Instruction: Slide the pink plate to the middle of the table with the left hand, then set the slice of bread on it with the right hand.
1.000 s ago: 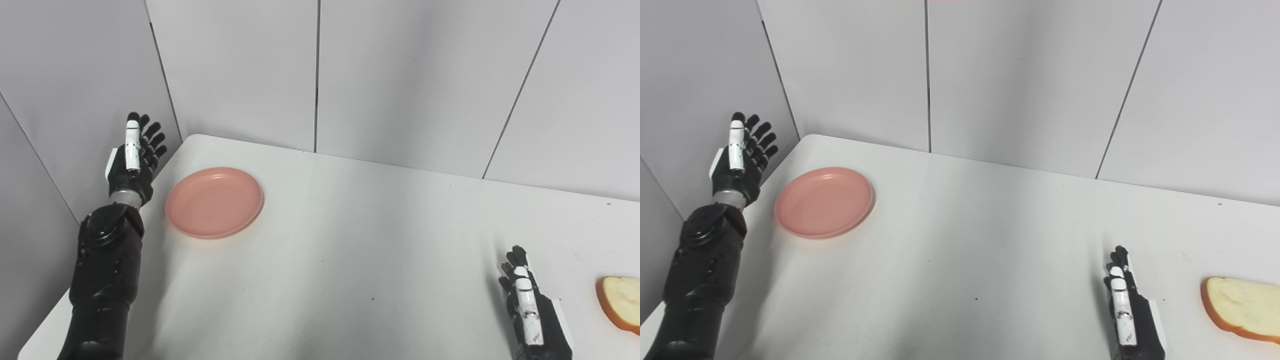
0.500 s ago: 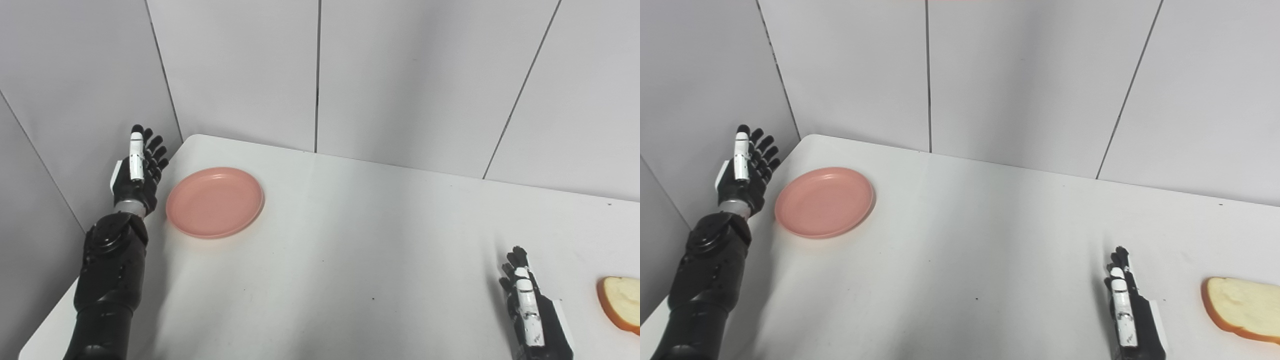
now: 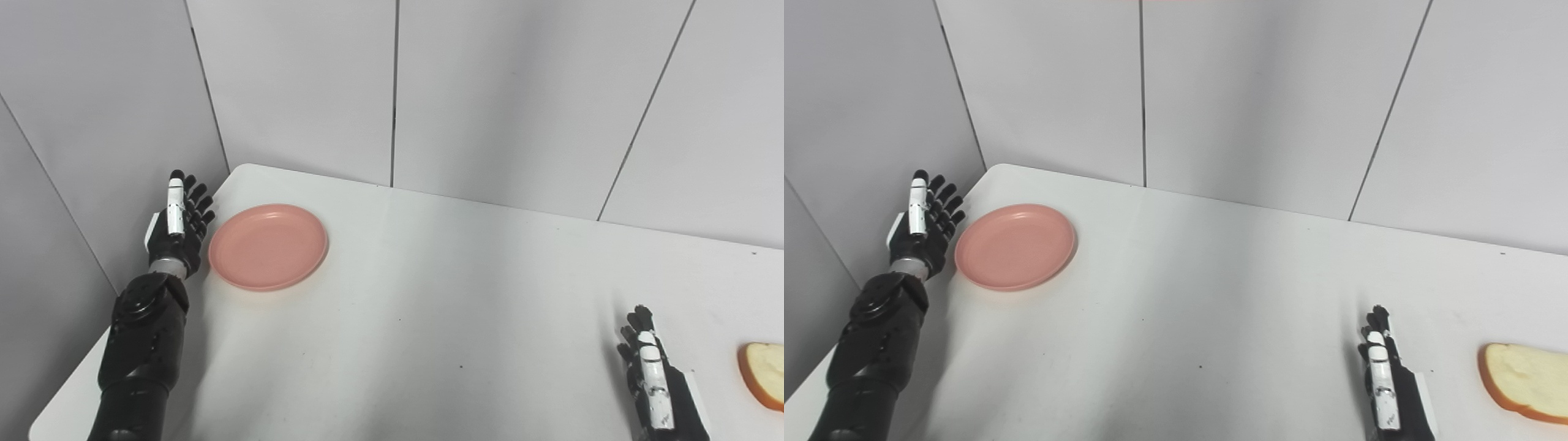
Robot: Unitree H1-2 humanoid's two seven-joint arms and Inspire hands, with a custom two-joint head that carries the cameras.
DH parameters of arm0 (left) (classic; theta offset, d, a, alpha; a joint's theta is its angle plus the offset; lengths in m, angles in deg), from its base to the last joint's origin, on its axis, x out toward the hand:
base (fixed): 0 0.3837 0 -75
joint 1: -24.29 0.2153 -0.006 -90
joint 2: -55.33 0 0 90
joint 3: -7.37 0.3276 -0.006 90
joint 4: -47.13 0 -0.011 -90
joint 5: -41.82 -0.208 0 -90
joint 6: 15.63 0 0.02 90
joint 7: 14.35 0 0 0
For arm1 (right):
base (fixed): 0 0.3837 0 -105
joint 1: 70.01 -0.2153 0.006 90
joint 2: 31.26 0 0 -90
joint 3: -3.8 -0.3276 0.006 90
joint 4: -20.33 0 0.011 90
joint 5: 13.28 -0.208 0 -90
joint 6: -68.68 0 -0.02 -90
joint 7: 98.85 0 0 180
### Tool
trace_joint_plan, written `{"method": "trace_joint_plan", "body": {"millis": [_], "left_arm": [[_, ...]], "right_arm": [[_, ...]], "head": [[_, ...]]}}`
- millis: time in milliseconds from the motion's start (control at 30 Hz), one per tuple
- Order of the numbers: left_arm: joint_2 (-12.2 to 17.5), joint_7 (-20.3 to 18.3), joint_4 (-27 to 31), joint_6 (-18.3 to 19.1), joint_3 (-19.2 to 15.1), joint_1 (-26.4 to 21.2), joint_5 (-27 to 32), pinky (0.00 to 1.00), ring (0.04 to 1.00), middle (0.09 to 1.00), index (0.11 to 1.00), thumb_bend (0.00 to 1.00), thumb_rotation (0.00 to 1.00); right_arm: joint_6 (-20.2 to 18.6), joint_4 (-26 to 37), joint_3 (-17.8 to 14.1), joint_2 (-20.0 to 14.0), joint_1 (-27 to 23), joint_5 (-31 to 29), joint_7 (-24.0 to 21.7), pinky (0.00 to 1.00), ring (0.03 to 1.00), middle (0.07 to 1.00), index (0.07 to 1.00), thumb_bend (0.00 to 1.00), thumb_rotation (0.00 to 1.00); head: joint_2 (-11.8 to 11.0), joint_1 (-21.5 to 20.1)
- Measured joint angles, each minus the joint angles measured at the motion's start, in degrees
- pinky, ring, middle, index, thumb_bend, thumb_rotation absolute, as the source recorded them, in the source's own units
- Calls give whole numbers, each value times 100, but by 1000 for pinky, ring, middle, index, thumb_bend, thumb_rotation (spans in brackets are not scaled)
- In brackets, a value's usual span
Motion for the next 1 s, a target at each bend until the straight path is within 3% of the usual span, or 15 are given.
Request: {"method": "trace_joint_plan", "body": {"millis": [167,500,1000], "left_arm": [[3,-42,-290,-302,1,-3,33,923,932,933,921,566,1000],[22,-176,-695,-838,41,-43,31,937,932,920,903,577,1000],[-32,-226,-744,-971,312,-69,-47,906,914,905,894,573,1000]], "right_arm": [[0,0,9,-5,-2,76,-4,1000,1000,1000,1000,22,1000],[-34,28,5,-4,4,105,-1,1000,1000,1000,1000,15,1000],[-120,73,9,-1,4,96,-5,1000,1000,1000,1000,19,1000]], "head": [[0,0],[26,-9],[18,-53]]}}
